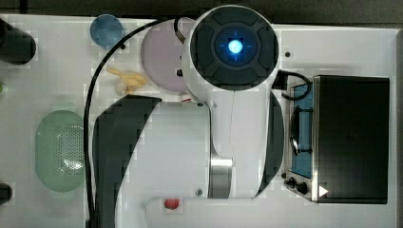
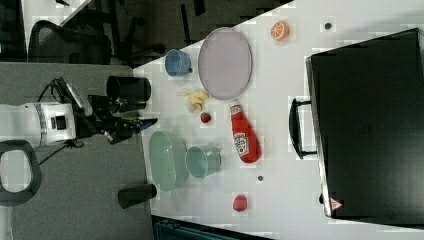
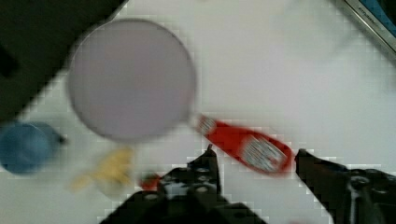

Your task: Pick Ketchup from the table and place it in strainer.

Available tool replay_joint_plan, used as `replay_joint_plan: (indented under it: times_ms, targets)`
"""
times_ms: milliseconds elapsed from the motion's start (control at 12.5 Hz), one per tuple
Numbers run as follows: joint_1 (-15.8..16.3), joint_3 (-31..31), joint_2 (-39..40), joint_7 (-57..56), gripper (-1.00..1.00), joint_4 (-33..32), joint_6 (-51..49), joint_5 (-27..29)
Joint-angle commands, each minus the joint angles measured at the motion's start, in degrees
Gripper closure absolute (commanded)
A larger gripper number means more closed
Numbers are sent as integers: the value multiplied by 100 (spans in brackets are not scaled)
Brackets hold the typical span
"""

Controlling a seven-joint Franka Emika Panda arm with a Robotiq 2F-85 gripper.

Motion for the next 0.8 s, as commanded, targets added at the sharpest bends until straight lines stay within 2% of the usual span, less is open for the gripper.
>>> replay_joint_plan:
  times_ms: [80, 240, 480, 800]
  targets:
    - [-579, 223, -1524, -44, -59, -743, -1265, 88]
    - [-573, 257, -1477, -71, -100, -830, -1252, 88]
    - [-560, 405, -1252, -526, -100, -1120, -998, 88]
    - [-545, 595, -714, -1370, -100, -1651, 14, 88]
